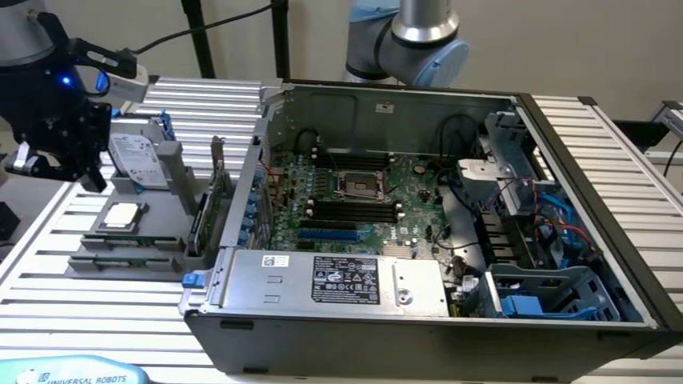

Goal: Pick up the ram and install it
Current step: 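Pick up the ram and move it above insertion slot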

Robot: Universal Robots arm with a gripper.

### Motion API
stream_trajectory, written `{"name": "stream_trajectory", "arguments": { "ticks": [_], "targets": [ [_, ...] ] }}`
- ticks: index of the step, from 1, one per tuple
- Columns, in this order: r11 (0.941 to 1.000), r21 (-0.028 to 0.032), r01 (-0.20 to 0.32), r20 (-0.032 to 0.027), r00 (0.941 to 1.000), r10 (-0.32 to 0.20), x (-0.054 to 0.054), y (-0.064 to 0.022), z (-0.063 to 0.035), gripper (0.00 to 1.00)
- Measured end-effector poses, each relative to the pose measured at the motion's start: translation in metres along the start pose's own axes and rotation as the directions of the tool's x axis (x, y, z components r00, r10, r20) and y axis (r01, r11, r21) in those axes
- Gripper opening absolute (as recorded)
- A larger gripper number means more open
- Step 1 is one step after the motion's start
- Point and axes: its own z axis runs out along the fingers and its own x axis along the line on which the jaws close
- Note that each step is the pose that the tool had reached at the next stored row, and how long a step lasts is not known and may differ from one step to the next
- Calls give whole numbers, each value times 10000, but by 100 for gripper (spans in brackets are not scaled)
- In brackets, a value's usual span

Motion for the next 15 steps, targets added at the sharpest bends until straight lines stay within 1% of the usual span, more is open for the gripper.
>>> {"name": "stream_trajectory", "arguments": {
  "ticks": [4, 7, 15],
  "targets": [
    [9985, 1, 546, -25, 9985, -546, 0, -7, 63, 11],
    [9965, 3, 840, -37, 9965, -840, 7, -13, 114, 11],
    [9939, 1, 1107, -50, 9938, -1107, 109, -37, 258, 11]
  ]
}}
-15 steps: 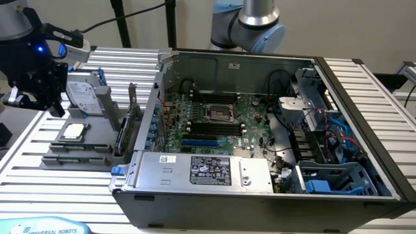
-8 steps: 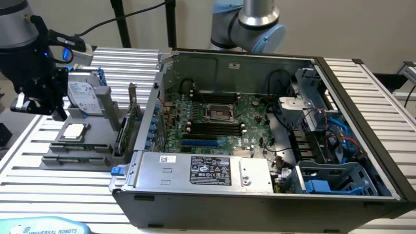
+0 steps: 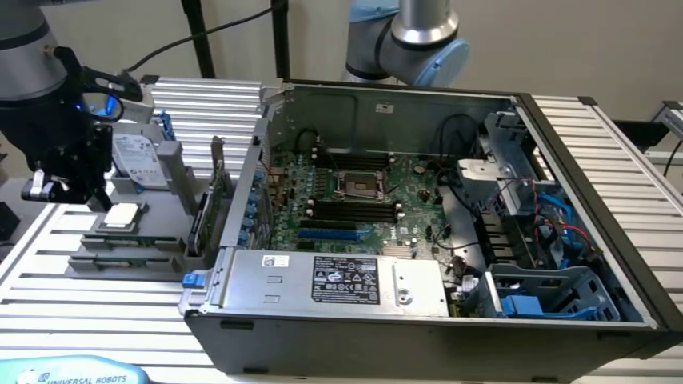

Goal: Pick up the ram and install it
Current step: 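Pick up the ram and move it above insertion slot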

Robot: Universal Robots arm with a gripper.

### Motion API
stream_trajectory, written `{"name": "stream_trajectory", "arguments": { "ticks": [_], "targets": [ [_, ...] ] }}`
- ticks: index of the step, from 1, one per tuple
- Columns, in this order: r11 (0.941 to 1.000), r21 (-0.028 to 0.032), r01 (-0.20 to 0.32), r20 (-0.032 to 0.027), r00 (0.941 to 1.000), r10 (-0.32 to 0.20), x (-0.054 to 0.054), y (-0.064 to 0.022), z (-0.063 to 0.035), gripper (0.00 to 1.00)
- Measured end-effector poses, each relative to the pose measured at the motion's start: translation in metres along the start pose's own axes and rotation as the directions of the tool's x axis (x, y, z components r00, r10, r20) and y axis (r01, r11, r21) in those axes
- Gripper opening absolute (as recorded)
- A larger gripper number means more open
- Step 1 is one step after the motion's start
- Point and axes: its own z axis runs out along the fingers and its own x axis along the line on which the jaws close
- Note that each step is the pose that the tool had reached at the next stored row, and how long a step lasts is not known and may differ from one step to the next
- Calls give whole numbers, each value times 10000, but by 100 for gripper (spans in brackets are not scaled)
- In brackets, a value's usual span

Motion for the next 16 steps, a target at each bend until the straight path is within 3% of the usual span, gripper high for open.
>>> {"name": "stream_trajectory", "arguments": {
  "ticks": [5, 8, 10, 11, 16],
  "targets": [
    [9999, 3, 154, -5, 9999, -154, 61, -8, 91, 17],
    [9997, 0, 261, -12, 9997, -261, 85, -11, 145, 36],
    [9995, 1, 320, -13, 9995, -320, 96, -13, 182, 36],
    [9994, 2, 343, -14, 9994, -343, 101, -14, 200, 42],
    [9992, 2, 406, -18, 9992, -406, 119, -21, 291, 42]
  ]
}}
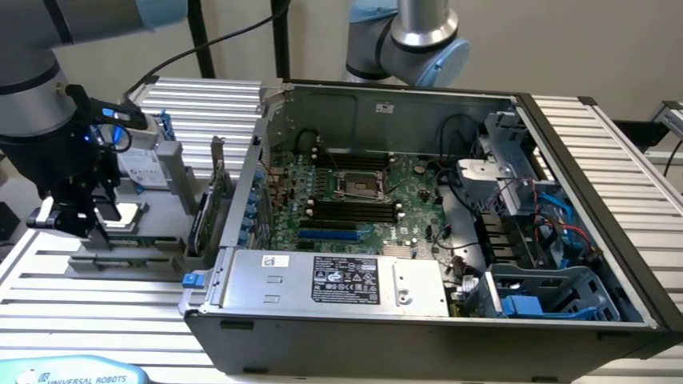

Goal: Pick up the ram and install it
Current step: 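Pick up the ram and move it above insertion slot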

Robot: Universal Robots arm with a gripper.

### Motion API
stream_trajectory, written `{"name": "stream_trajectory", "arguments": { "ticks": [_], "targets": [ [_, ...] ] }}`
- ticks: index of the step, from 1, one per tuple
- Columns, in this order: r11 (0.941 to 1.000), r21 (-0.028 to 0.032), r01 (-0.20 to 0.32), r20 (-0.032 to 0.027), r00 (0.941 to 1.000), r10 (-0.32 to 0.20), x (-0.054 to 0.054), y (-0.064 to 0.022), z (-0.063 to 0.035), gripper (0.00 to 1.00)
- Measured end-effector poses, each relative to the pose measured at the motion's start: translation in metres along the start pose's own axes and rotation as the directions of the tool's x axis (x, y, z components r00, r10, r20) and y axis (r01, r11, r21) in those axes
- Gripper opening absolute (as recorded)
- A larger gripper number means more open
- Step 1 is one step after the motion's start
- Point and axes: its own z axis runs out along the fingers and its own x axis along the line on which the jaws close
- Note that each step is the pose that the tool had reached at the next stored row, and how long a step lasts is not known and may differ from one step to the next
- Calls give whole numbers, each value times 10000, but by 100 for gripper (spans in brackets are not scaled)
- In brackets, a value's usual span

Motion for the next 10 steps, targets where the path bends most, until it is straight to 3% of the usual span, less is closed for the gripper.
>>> {"name": "stream_trajectory", "arguments": {
  "ticks": [10],
  "targets": [
    [10000, 0, 24, -1, 10000, -24, 21, -20, 180, 42]
  ]
}}
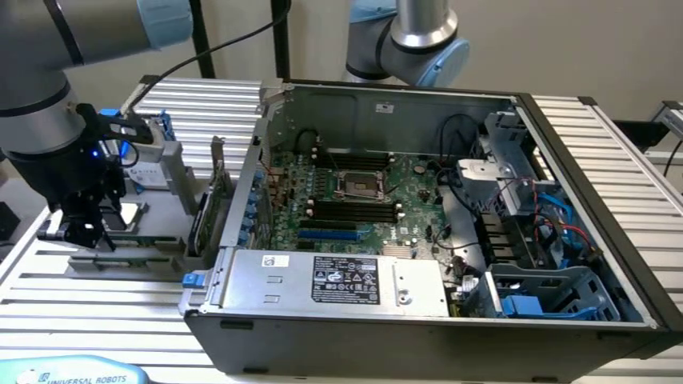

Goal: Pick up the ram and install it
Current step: 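Pick up the ram and move it above insertion slot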

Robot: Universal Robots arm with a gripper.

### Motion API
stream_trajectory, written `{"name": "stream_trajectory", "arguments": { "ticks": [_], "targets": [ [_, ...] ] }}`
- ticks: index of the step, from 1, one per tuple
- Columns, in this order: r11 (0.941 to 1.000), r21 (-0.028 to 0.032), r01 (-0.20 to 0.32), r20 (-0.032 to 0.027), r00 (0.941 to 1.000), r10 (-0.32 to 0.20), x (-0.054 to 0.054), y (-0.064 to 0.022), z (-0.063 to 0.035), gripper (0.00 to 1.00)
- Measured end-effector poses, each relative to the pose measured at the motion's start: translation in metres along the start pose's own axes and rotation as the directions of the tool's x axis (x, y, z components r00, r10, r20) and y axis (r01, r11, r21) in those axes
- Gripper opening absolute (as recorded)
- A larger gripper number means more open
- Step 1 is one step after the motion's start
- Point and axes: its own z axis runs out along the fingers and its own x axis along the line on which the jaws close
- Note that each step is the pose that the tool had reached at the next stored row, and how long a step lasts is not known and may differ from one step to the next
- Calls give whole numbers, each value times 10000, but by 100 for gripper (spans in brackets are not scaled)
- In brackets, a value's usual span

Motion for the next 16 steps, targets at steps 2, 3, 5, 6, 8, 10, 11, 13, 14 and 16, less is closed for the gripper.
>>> {"name": "stream_trajectory", "arguments": {
  "ticks": [2, 3, 5, 6, 8, 10, 11, 13, 14, 16],
  "targets": [
    [10000, 0, 0, 0, 10000, 0, 5, -4, 37, 42],
    [10000, -1, 0, -1, 10000, 0, 8, -6, 54, 42],
    [10000, 1, 2, 1, 10000, -2, 14, -11, 92, 42],
    [10000, 1, 2, 1, 10000, -2, 17, -14, 110, 42],
    [10000, 0, 3, 0, 10000, -3, 24, -19, 145, 42],
    [10000, 0, 4, 0, 10000, -4, 35, -25, 181, 42],
    [10000, -1, 4, -1, 10000, -4, 41, -29, 198, 42],
    [10000, 0, 7, 0, 10000, -7, 52, -36, 236, 42],
    [10000, 0, 10, 0, 10000, -10, 58, -40, 254, 42],
    [10000, 0, 14, -1, 10000, -14, 70, -45, 290, 42]
  ]
}}
